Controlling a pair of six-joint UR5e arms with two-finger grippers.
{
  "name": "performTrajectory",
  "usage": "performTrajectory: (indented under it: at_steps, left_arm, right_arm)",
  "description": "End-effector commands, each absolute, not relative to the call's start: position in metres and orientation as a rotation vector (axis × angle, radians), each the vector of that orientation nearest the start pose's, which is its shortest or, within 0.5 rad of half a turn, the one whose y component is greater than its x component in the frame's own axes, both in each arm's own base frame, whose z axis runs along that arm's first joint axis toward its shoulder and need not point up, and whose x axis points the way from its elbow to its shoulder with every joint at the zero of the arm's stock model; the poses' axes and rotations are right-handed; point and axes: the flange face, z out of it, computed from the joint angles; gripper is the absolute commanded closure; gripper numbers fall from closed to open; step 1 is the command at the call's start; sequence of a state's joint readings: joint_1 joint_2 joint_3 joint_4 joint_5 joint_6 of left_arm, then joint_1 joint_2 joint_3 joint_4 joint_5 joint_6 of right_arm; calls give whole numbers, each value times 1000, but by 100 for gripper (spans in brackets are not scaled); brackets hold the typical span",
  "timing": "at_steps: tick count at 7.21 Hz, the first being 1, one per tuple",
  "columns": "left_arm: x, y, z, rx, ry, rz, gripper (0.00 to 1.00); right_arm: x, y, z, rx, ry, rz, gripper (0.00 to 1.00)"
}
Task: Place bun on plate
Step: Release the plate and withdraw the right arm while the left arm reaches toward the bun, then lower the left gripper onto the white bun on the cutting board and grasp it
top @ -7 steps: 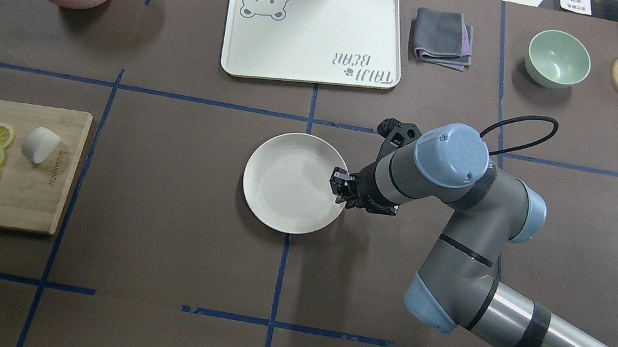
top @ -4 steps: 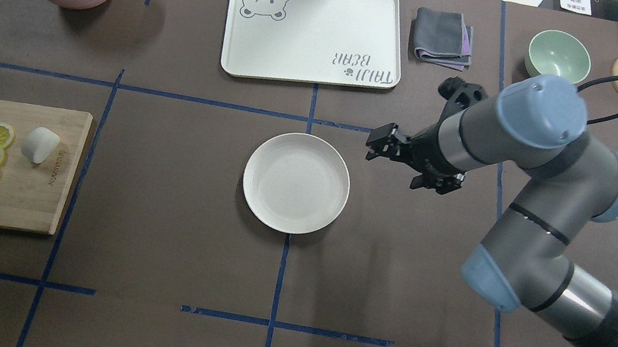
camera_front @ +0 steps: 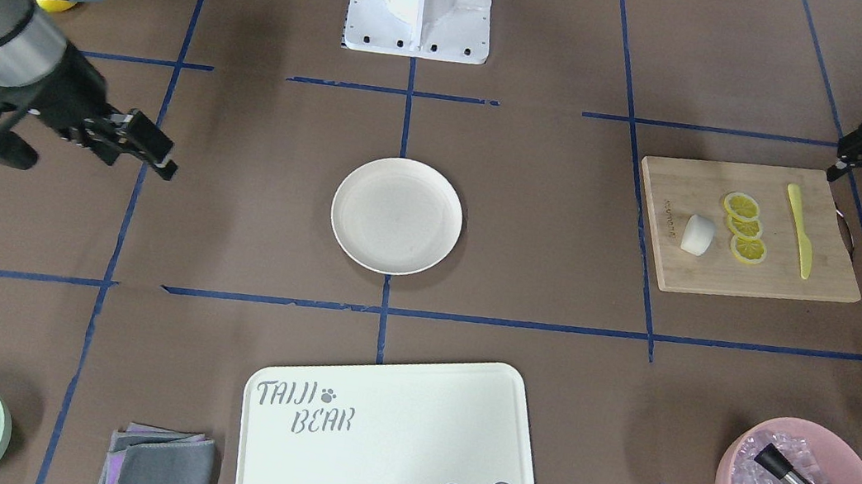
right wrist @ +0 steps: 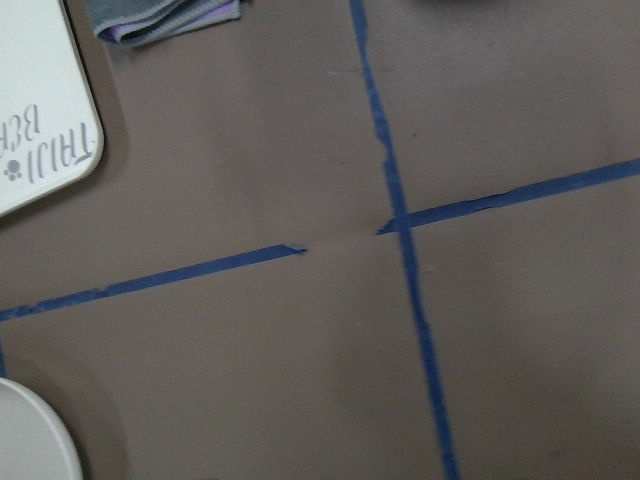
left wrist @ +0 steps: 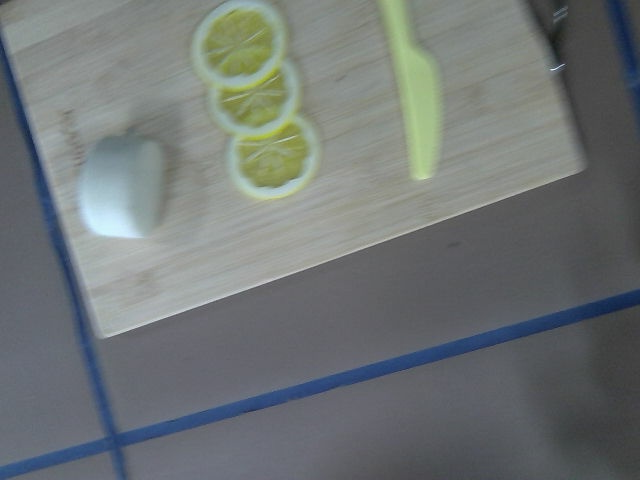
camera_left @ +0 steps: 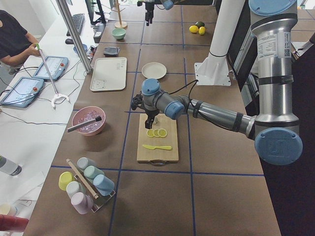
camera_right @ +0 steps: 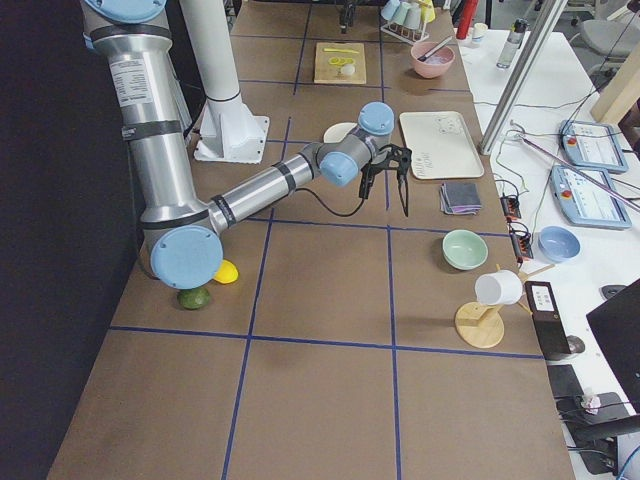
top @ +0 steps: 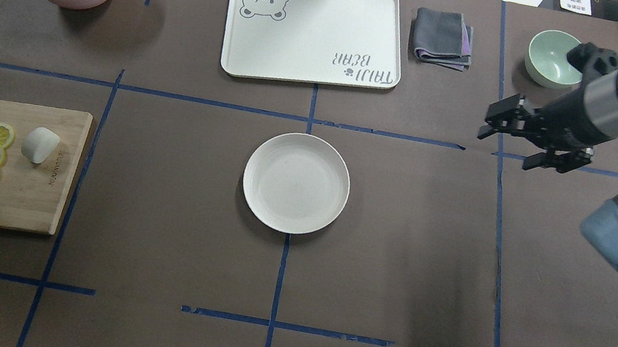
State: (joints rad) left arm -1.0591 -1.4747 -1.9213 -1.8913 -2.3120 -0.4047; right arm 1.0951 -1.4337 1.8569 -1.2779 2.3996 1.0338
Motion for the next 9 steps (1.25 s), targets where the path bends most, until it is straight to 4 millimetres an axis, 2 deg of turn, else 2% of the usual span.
performTrajectory:
  at_steps: [1,2,4,5,8,9]
  left_arm:
    - [238,-447,486,205,828,382,0]
    - [254,-457,487,199,829,393,0]
    - [288,-450,488,187,795,388,0]
    - [296,-448,496,187,767,386,0]
    - [309,-444,506,187,790,376,1]
    - [324,-434,508,172,799,382,2]
  right_arm:
    - [-101,-470,504,15,-985,77,0]
    - [-81,-456,534,31,-954,24,0]
    - [-57,-444,569,53,-826,-65,0]
    - [-36,-445,578,48,-789,-107,0]
    - [-34,-446,578,38,-784,-121,0]
    - [-34,-446,578,38,-784,-121,0]
